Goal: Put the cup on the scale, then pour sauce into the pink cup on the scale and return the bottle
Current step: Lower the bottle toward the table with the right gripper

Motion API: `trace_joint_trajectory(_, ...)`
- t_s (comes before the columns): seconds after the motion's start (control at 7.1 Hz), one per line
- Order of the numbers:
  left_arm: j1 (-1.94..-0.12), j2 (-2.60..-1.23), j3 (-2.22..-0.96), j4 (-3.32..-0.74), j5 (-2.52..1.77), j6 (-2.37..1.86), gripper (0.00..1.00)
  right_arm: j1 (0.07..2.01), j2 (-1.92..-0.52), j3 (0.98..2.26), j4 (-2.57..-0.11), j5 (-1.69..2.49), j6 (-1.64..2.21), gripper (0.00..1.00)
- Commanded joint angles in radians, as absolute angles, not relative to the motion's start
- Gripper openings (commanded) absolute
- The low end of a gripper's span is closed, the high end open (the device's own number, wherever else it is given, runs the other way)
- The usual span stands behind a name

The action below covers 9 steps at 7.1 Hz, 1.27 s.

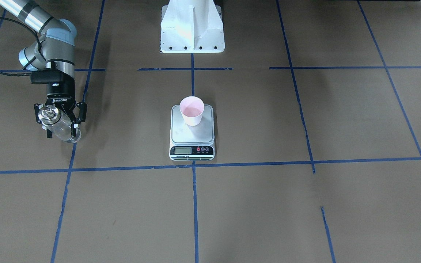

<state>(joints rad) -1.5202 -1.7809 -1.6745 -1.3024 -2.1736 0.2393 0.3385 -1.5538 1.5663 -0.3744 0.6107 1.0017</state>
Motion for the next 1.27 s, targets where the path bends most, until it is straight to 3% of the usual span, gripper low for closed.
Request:
trace_joint_trajectory(0.0, -1.520, -1.784, -1.674, -1.302, -2.174, 0.239, 1.00, 0.337, -1.552, 1.565, -0.374, 0.627, 1.002, 0.07)
trace_joint_trajectory(0.56, -1.520, -1.786, -1.672, -1.302, -2.174, 0.239, 1.00, 0.337, -1.549, 1.566, -0.373, 0.647, 1.003, 0.17)
trace_joint_trajectory(1.13, -1.520, -1.795, -1.667, -1.302, -2.174, 0.239, 1.00, 0.339, -1.546, 1.568, -0.373, 0.647, 1.005, 0.40)
